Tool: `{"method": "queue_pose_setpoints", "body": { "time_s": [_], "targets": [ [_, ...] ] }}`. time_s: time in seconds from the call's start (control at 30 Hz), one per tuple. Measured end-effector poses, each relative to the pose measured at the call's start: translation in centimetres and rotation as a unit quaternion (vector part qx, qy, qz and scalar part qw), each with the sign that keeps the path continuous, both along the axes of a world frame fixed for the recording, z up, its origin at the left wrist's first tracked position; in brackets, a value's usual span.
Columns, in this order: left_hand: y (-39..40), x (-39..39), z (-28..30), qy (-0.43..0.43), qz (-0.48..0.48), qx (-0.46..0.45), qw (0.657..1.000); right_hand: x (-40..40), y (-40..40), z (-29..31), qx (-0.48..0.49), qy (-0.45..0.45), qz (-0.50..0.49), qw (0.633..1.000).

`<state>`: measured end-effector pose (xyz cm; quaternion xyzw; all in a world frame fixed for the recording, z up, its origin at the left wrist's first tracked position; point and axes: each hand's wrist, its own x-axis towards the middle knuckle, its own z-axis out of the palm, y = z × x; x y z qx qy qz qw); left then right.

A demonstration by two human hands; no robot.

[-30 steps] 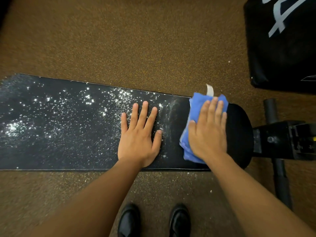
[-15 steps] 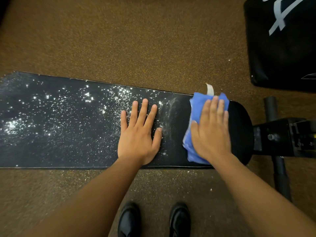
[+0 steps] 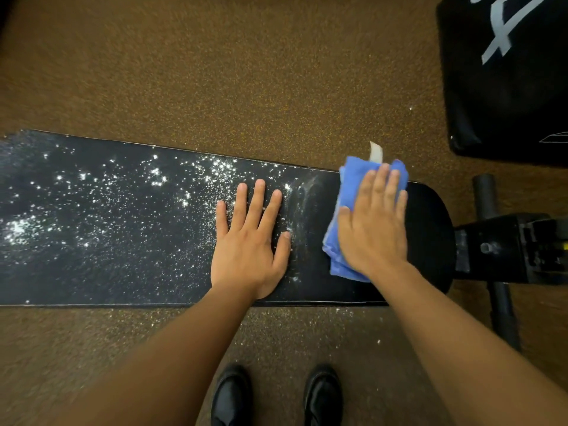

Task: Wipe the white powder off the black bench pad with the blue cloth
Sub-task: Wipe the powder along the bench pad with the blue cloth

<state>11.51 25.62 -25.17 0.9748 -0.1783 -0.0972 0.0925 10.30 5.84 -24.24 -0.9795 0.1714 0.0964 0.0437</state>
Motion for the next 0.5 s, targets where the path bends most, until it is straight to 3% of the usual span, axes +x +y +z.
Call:
{"method": "queue_pose_setpoints", "body": {
  "time_s": [0.1,0.27,0.37,0.5],
  "targets": [
    [0.0,0.1,0.0,0.004,0.0,0.004,1.0,0.6,4.2,-0.1,0.014,-0.015,0.064,0.998],
    [0.1,0.1,0.1,0.003,-0.004,-0.007,1.0,-8.7,3.2,0.1,0.017,-0.013,0.197,0.98],
    [0.1,0.0,0.1,0.004,-0.004,-0.002,1.0,-7.3,-0.1,-0.3,-0.007,-0.012,0.147,0.989],
    [0.0,0.0,0.1,0.005,-0.001,-0.004,1.0,-0.9,1.6,-0.3,0.007,-0.022,0.04,0.999]
  ]
}}
